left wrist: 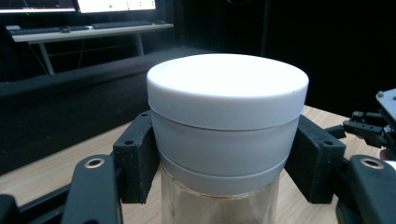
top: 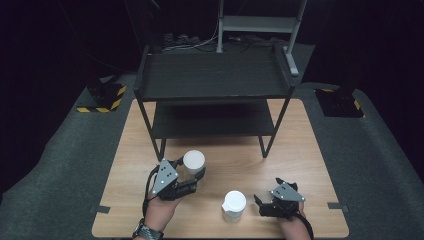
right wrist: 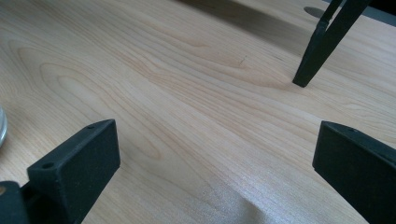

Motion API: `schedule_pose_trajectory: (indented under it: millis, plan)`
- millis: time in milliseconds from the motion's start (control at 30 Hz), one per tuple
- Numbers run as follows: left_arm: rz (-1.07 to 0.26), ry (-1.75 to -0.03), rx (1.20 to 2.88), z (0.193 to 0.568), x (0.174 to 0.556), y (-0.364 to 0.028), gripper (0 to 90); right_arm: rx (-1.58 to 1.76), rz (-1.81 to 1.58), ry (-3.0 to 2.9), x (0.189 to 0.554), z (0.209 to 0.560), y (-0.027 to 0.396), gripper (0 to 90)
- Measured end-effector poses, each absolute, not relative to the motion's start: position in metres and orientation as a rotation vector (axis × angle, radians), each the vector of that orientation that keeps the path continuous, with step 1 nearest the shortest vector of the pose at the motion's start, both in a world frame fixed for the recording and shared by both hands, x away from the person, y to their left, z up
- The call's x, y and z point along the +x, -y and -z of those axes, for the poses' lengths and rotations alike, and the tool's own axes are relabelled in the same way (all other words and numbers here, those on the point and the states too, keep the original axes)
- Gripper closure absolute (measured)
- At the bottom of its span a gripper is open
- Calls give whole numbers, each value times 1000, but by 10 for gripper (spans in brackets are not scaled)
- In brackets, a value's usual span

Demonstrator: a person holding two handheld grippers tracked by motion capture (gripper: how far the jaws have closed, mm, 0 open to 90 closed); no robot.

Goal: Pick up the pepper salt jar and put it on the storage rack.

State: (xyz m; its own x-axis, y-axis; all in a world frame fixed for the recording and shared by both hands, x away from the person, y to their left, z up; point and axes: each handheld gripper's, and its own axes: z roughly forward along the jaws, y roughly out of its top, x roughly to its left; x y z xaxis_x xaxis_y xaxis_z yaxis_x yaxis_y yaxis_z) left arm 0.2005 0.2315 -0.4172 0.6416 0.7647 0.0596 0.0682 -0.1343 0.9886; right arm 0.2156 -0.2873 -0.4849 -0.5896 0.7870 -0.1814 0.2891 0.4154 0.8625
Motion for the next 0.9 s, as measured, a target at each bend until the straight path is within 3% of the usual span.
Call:
schedule_pose_trajectory:
  millis: [900]
  plan:
    - [-772,-676,1515,354,204,-242,342,920,-1124,-2089,216,485,289,0]
